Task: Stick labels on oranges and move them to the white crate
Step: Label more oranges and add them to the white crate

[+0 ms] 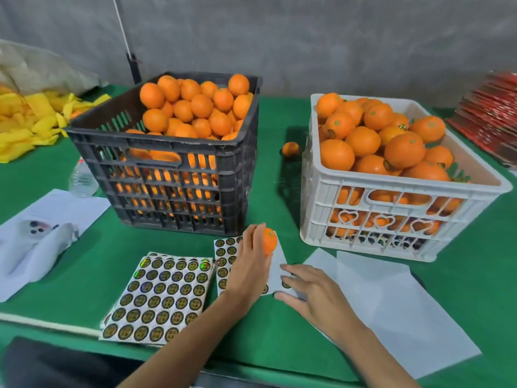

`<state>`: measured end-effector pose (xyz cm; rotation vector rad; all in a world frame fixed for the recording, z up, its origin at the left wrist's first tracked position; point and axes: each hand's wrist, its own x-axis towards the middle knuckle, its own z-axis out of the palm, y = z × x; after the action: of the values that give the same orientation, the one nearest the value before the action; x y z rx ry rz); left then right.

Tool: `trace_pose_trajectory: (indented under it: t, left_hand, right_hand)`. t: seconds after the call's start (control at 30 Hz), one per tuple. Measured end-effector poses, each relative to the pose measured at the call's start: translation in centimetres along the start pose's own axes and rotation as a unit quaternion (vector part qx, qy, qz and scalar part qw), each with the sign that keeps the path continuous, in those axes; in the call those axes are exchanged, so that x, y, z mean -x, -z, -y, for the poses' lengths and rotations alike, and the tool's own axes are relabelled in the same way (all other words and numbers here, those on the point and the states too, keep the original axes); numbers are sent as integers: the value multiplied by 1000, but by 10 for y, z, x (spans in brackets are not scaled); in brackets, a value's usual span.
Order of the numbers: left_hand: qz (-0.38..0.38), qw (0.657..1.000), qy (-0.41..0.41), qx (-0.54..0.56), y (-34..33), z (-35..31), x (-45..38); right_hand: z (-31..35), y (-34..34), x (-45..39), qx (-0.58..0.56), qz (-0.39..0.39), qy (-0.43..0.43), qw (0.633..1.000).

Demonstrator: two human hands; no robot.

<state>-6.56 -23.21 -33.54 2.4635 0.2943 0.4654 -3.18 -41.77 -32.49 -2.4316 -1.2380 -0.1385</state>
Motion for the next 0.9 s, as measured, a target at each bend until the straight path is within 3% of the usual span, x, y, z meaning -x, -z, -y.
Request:
trace_pose_trajectory:
  t: [0.13, 0.37, 0.47, 0.6, 0.77, 0.9]
  left_hand:
    - [-10, 1000, -10, 12, 0, 5, 0]
    - [-14, 1000, -19, 8, -3, 7, 0]
    - [-11, 1000, -17, 20, -4, 9, 0]
    - [-12, 999, -12, 29, -4, 11, 0]
    - [-7, 999, -5, 38, -6, 13, 4]
    - [4, 998, 0, 61, -3, 13, -2]
  right_hand:
    - [-1, -8, 3, 18, -61, 18, 998]
    - [-8, -15, 2, -23, -45, 22, 998]
    - [-13, -17, 3, -119, -26, -34, 992]
    - [-12, -24, 3, -161, -31, -65, 984]
    - [-8, -20, 1, -257, -41, -151, 954]
    - [-5, -15, -5, -210, -56, -138, 966]
